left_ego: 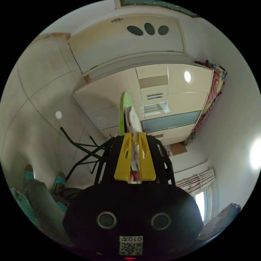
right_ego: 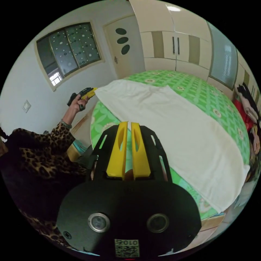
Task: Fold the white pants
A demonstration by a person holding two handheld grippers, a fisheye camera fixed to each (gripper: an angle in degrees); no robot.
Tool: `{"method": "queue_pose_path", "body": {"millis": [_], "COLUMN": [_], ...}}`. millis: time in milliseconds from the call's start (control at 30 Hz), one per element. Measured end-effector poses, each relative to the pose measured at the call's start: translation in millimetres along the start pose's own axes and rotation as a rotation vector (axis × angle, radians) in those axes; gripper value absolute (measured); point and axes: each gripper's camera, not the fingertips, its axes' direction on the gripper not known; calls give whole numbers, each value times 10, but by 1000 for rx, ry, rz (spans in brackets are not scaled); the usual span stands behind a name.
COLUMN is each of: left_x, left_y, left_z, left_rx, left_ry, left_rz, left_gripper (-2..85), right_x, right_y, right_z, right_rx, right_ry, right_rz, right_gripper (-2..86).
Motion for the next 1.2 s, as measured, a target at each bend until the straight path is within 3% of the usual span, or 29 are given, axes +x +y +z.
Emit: {"method": "queue_pose_path", "body": {"millis": [133, 333, 433, 567, 700, 833, 900, 967, 1200], "left_x": [238, 414, 610, 747, 821, 626, 361, 149, 187], "left_y": [-278, -870, -1254, -1524, -1380, -1473, -1351, -1100, -387], "left_z": [56, 318, 560, 994, 1212, 922, 623, 375, 299], "left_rx": [-1, -55, -60, -58, -56, -24, -2, 57, 7], "left_ry": [-48, -160, -320, -323, -305, -296, -173, -166, -243], "left_rz": [113, 205, 264, 231, 260, 185, 114, 61, 192], "left_gripper": [57, 43, 35, 30, 30, 34, 38, 42, 111], "right_x": [675, 1426, 1771, 1690, 1594, 1388, 1232, 947, 6], "right_y": [455, 1683, 2667, 3287, 2780, 1667, 1244, 748, 52], "right_z": [27, -825, -1099, -1192, -1112, -660, -359, 53, 838], "right_rx": [42, 295, 513, 776, 642, 278, 157, 18, -134], "right_ry": [-178, -171, -285, -410, -420, -443, -457, -473, -333], "right_rz": [281, 552, 754, 698, 589, 409, 334, 214, -34], "right_gripper": [33, 33, 34, 39, 55, 60, 56, 54, 54]}}
